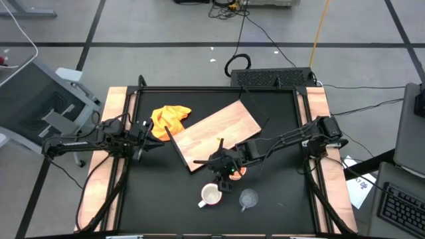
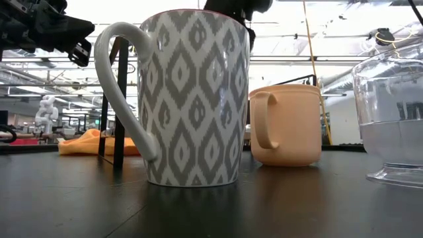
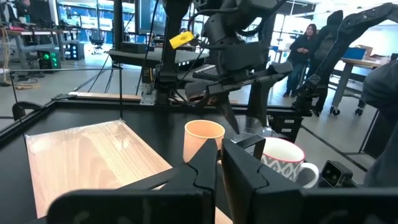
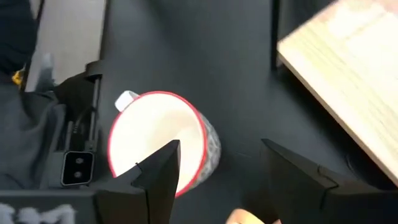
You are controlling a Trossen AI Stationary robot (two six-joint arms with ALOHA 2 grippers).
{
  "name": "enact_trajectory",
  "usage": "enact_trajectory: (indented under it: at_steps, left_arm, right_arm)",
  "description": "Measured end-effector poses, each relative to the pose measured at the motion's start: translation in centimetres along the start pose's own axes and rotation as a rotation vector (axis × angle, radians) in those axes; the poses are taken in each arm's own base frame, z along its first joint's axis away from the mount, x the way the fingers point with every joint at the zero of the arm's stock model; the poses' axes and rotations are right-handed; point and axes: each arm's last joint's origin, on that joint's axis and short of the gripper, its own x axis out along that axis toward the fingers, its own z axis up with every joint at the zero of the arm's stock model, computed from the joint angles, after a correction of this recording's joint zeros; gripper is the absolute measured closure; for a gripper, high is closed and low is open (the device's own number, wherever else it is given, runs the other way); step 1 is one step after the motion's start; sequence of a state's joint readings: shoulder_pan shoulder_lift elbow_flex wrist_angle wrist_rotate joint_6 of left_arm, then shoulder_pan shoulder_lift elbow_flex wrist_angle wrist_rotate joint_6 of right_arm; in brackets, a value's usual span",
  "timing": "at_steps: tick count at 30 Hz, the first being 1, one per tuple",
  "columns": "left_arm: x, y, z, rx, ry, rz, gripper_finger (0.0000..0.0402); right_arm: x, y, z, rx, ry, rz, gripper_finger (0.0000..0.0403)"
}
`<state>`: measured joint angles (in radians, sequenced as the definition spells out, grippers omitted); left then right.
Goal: Stack small to large cups/mugs on shelf
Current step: Put the white mug on the shelf
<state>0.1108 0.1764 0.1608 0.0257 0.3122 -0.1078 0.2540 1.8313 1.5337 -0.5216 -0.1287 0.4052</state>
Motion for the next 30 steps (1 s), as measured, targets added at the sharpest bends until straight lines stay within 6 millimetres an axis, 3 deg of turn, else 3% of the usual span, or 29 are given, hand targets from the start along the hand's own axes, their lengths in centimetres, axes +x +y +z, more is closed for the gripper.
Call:
enact_trajectory:
  at_steps: [10,21,30]
  left_arm:
    - [0.0,0.0,0.0,-0.006,0.000,0.000,0.0376]
    - [0.0,0.0,0.0,-0.008,0.001,-0.001,0.0376]
    - [0.0,0.0,0.0,-0.009,0.003,0.000,0.0376]
  right_arm:
    - [0.0,-0.3,-0.6,0.088,0.049,-0.056,0.0195]
    - [2.8,-0.3,-1.3,0.093,0.102,-0.040,0.0195]
    - [3.0,-0.2,-1.3,0.088,0.099,-0.032,0.0195]
